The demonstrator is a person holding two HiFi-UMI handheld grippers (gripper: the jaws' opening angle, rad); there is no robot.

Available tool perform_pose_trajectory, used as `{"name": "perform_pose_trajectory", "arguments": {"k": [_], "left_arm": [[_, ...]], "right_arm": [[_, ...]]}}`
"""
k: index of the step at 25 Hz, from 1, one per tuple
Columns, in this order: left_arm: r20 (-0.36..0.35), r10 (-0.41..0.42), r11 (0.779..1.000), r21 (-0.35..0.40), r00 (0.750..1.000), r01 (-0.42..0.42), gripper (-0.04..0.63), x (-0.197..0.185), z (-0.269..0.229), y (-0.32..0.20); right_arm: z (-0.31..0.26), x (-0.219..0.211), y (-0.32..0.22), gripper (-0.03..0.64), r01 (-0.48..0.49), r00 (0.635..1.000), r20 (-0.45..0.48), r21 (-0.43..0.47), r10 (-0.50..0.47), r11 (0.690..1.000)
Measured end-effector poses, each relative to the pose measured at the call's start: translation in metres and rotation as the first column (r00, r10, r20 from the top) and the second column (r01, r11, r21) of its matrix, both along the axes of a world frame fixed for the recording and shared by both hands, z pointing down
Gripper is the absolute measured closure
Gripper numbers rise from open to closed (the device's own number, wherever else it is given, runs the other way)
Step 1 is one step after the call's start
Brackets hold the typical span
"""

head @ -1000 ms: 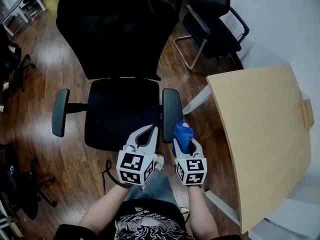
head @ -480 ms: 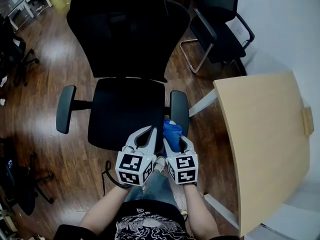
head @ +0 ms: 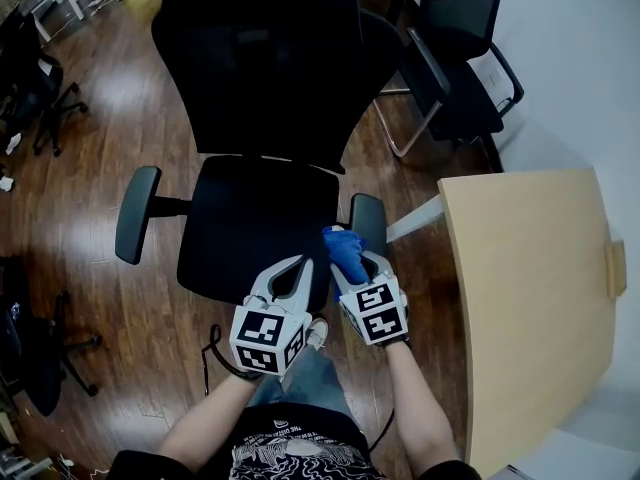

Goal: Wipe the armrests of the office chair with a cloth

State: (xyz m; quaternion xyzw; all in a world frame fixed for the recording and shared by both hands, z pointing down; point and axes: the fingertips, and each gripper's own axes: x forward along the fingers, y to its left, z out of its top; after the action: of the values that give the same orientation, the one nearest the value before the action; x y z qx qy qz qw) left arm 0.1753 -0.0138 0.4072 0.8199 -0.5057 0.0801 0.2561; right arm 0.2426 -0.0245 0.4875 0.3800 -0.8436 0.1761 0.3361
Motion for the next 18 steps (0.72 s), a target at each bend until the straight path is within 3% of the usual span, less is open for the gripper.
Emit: {"name": "perform_pose_trajectory", "arguments": {"k": [8, 18], "left_arm": [[0.002, -0.018, 1.0, -0.011, 1.0, 0.018, 0.591, 0.004, 0.006, -0.01], [0.007, -0.036, 0.999, -0.022, 0.999, 0.036, 0.591, 0.017, 0.016, -0.031]], "right_arm": [[0.005, -0.015, -0.043, 0.469, 0.122, 0.992, -0.044, 0.002, -0.122, 0.993], [0.011, -0.016, -0.083, 0.469, 0.151, 0.988, -0.026, 0.005, -0.151, 0.989]]}}
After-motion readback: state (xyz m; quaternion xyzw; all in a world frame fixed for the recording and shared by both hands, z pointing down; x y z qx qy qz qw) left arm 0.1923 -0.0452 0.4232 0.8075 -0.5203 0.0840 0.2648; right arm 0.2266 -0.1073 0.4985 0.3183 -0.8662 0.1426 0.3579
